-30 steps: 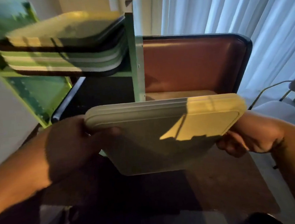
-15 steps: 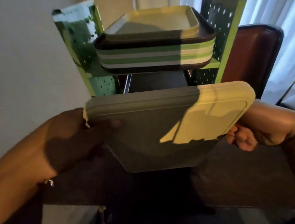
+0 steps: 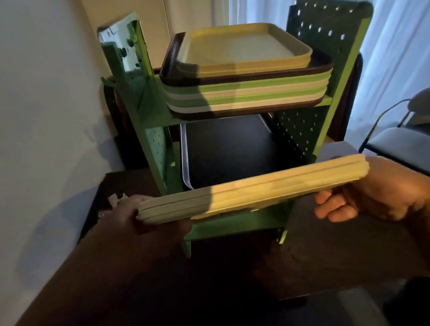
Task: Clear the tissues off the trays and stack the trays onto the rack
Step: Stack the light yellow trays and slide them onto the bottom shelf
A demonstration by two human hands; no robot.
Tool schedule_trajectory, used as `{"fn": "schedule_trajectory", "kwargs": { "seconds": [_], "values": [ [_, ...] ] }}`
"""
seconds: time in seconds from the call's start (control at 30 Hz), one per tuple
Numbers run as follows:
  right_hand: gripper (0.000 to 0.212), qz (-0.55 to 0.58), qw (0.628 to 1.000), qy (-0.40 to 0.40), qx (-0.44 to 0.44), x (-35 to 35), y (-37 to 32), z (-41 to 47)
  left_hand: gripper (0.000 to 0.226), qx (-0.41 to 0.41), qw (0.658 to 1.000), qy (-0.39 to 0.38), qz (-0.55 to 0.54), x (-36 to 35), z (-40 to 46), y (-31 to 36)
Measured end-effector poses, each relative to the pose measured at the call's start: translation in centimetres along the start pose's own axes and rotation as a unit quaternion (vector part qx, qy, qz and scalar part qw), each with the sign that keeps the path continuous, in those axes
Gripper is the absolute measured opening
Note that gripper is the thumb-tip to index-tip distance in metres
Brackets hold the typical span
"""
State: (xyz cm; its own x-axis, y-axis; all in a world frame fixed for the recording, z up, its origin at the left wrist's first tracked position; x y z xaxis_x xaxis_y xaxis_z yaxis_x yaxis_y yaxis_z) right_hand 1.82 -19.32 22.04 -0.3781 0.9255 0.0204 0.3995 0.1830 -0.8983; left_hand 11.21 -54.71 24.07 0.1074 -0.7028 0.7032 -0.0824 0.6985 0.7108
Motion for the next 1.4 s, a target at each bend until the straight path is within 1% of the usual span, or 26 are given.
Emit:
{"fn": "schedule_trajectory", "kwargs": {
  "seconds": [0.07, 0.1, 0.13, 0.2, 0.23, 0.3, 0.33, 0.37, 0.4, 0.43, 0.47, 0.5, 0.53, 0.57, 0.63, 0.7, 0.77, 0.83, 0.87, 0.9, 0.97, 1.03, 1.1, 1.2, 1.3, 1.4],
  "values": [
    [0.047, 0.014, 1.0, 0.024, 0.015, 0.1, 0.8, 0.2, 0.052, 0.022, 0.997, -0.017, -0.078, -1.3, 0.0, -0.5],
    [0.035, 0.015, 0.999, 0.037, 0.018, 0.2, 1.4, 0.5, 0.056, 0.021, 0.995, -0.032, -0.095, -2.2, -0.2, -0.5],
    [0.027, 0.018, 0.998, 0.057, 0.023, 0.6, 2.2, 0.7, 0.065, 0.021, 0.994, -0.041, -0.104, -2.9, -0.5, -0.4],
    [0.029, 0.015, 0.994, 0.111, 0.022, 0.9, 4.1, 0.9, 0.082, 0.037, 0.99, -0.051, -0.129, -4.1, -0.8, -0.7],
    [0.027, 0.057, 0.989, 0.137, 0.01, 0.7, 5.4, 1.0, 0.083, 0.047, 0.988, -0.06, -0.132, -5.1, -0.7, -1.5],
    [0.024, 0.213, 0.962, 0.172, -0.02, -0.3, 8.5, 1.8, 0.073, 0.059, 0.986, -0.047, -0.151, -6.6, -0.8, -2.3],
    [0.022, 0.243, 0.953, 0.179, -0.002, -0.8, 9.3, 2.1, 0.069, 0.061, 0.986, -0.025, -0.154, -7.2, -0.7, -2.9],
    [0.019, 0.23, 0.954, 0.189, 0.019, -1.2, 9.8, 2.3, 0.069, 0.062, 0.987, -0.008, -0.149, -7.8, -0.8, -3.7],
    [0.017, 0.174, 0.962, 0.206, 0.034, -1.3, 10.5, 2.3, 0.073, 0.069, 0.986, 0.006, -0.15, -8.4, -0.8, -4.5],
    [0.024, 0.075, 0.973, 0.211, 0.054, -1.5, 10.9, 2.3, 0.077, 0.073, 0.985, 0.016, -0.157, -8.9, -0.9, -5.0],
    [0.039, -0.051, 0.973, 0.219, 0.05, -1.4, 11.5, 2.5, 0.076, 0.069, 0.984, 0.021, -0.162, -9.3, -0.9, -5.6],
    [0.052, -0.167, 0.961, 0.214, 0.047, -1.7, 11.7, 2.6, 0.072, 0.062, 0.984, 0.022, -0.166, -9.8, -0.9, -6.0],
    [0.056, -0.231, 0.95, 0.21, 0.034, -1.6, 12.0, 3.0, 0.068, 0.057, 0.984, 0.02, -0.169, -10.3, -0.9, -6.6],
    [0.053, -0.242, 0.948, 0.204, 0.023, -1.4, 12.4, 3.2, 0.068, 0.052, 0.983, 0.018, -0.176, -10.8, -1.2, -7.1],
    [0.05, -0.231, 0.955, 0.187, 0.003, -0.9, 13.4, 3.9, 0.073, 0.049, 0.979, 0.009, -0.197, -11.6, -2.2, -7.9],
    [0.052, -0.214, 0.961, 0.172, -0.018, -0.6, 14.3, 4.3, 0.088, 0.055, 0.977, -0.002, -0.204, -12.7, -3.5, -8.5],
    [0.047, -0.149, 0.971, 0.185, -0.022, 0.0, 14.9, 4.4, 0.095, 0.069, 0.975, 0.002, -0.211, -13.5, -4.5, -8.9],
    [0.027, 0.056, 0.975, 0.209, -0.051, 0.7, 16.5, 4.9, 0.1, 0.089, 0.973, -0.008, -0.211, -14.7, -4.8, -9.1],
    [0.02, 0.162, 0.959, 0.216, -0.084, 0.6, 17.7, 5.4, 0.105, 0.1, 0.974, -0.015, -0.204, -15.5, -4.6, -9.4],
    [0.021, 0.226, 0.945, 0.214, -0.103, 0.4, 18.7, 5.9, 0.108, 0.113, 0.974, -0.023, -0.193, -16.2, -4.4, -9.7],
    [0.038, 0.282, 0.931, 0.199, -0.12, -0.4, 20.0, 6.8, 0.102, 0.131, 0.974, -0.031, -0.18, -17.3, -3.4, -10.6],
    [0.044, 0.271, 0.931, 0.208, -0.131, -0.7, 20.7, 7.3, 0.094, 0.148, 0.974, -0.032, -0.169, -18.1, -2.0, -11.2],
    [0.034, 0.233, 0.934, 0.215, -0.166, -1.1, 21.4, 7.4, 0.088, 0.168, 0.972, -0.034, -0.159, -18.8, -0.5, -12.0],
    [0.017, 0.145, 0.942, 0.222, -0.205, -1.4, 22.0, 8.1, 0.071, 0.176, 0.976, -0.021, -0.127, -19.0, 1.7, -12.9],
    [0.019, 0.088, 0.946, 0.224, -0.216, -1.1, 21.9, 9.2, 0.061, 0.173, 0.981, -0.013, -0.089, -18.8, 3.4, -13.2],
    [0.02, 0.041, 0.948, 0.227, -0.221, -0.8, 21.3, 9.8, 0.062, 0.168, 0.985, -0.024, -0.009, -18.6, 3.9, -13.2]
  ]
}}
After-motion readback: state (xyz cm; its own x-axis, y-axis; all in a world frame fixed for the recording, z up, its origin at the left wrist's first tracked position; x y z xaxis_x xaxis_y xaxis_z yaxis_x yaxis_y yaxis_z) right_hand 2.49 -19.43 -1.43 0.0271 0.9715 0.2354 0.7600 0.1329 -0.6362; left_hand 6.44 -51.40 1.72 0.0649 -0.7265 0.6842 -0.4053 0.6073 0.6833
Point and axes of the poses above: each hand's wrist, its own z-axis towards the middle knuckle, its own x-axis out of the back of the hand, y = z × x, the point moved 10 cm from there along z, towards the middle knuckle, and after that the axes turned 4 degrees about z, right-handed, at the moved point
